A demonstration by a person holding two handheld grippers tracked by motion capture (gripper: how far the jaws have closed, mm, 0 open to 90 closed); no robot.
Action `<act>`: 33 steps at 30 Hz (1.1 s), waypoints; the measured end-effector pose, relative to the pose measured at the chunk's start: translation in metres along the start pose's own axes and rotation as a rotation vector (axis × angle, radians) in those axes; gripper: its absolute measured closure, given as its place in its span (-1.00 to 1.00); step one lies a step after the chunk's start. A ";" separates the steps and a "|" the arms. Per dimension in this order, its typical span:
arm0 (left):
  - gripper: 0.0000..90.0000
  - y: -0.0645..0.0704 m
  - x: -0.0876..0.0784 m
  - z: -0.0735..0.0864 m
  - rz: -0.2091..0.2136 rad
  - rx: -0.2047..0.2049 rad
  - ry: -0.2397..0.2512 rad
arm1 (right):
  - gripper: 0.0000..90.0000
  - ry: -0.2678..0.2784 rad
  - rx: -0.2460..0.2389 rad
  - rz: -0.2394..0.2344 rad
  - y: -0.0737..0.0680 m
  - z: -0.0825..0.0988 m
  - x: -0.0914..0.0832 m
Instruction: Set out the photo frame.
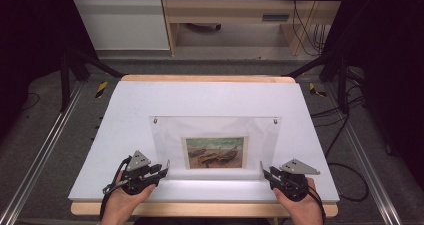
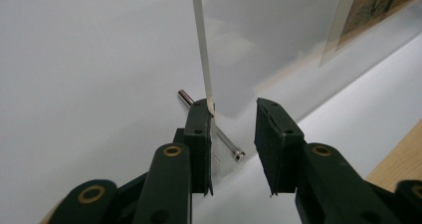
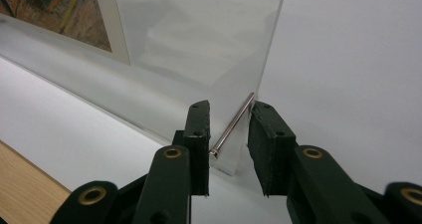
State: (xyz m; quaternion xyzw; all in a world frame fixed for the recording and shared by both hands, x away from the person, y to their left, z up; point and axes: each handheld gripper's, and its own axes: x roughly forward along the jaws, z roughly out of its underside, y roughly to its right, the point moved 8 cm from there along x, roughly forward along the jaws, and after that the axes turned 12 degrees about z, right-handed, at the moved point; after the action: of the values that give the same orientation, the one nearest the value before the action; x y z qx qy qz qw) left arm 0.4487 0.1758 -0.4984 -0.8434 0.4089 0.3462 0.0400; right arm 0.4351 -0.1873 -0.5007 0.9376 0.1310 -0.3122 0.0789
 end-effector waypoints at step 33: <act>-0.02 -0.004 -0.002 -0.003 -0.016 -0.007 0.043 | 0.01 0.037 0.014 0.001 0.001 -0.003 0.000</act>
State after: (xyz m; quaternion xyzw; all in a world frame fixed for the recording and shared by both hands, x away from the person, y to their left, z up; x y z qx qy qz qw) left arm 0.4521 0.1788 -0.4958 -0.8539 0.4018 0.3293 0.0308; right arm 0.4371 -0.1873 -0.4988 0.9438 0.1299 -0.2958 0.0698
